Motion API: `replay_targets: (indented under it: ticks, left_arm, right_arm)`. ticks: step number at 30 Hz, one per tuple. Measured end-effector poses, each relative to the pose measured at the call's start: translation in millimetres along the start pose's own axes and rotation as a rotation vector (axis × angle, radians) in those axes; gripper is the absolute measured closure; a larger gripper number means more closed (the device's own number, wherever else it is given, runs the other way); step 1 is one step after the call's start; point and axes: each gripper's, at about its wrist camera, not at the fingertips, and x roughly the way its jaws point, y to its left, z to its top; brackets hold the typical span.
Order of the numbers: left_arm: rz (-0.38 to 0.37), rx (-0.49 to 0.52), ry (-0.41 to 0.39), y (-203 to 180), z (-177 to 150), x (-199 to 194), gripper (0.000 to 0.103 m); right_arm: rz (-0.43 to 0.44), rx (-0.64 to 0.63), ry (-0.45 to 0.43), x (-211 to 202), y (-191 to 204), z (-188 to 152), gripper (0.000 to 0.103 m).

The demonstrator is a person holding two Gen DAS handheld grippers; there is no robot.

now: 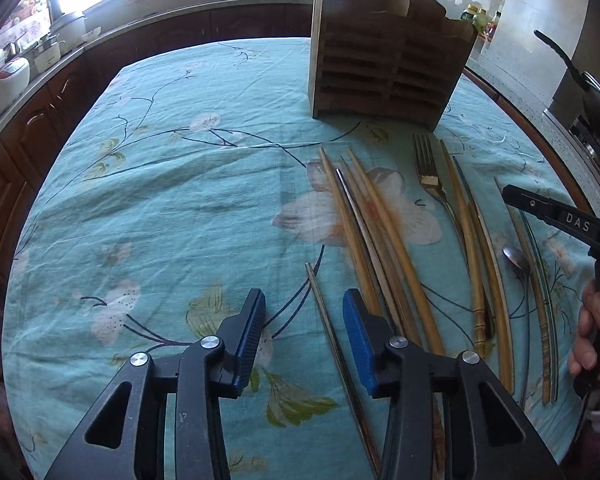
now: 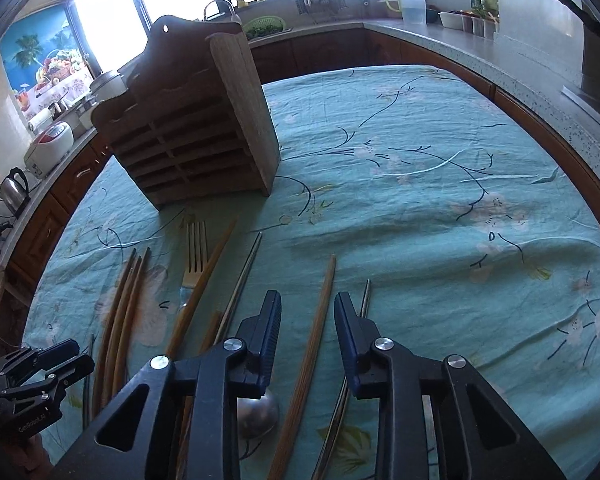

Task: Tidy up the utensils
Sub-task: 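Close the left gripper on a wooden chopstick while the right gripper grasps another chopstick, then lift both held chopsticks upright and carry them over the wooden holder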

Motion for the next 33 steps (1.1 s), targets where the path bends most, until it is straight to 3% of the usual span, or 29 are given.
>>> replay_targets:
  ticks: [5, 11, 18, 25, 33]
  left_arm:
    - [0.038, 0.065, -0.006, -10, 6, 9, 0.067]
    - [0.007, 0.101, -0.031, -15, 4, 9, 0.095]
    - [-0.085, 0.022, -0.034, 4, 9, -2, 0.1]
    - [-0.164, -0.033, -0.133, 29, 10, -48, 0.101]
    - [-0.22, -0.065, -0.273, 51, 6, -115, 0.101]
  right_arm:
    - [-0.04, -0.034, 0.008, 13, 5, 10, 0.08]
    - [-0.059, -0.068, -0.018, 14, 12, 10, 0.096]
    - [0.062, 0.002, -0.038, -6, 6, 10, 0.098]
    - [0.158, 0.006, -0.15, -65, 17, 15, 0.098]
    - [0.187, -0.026, -0.28, -121, 34, 26, 0.098]
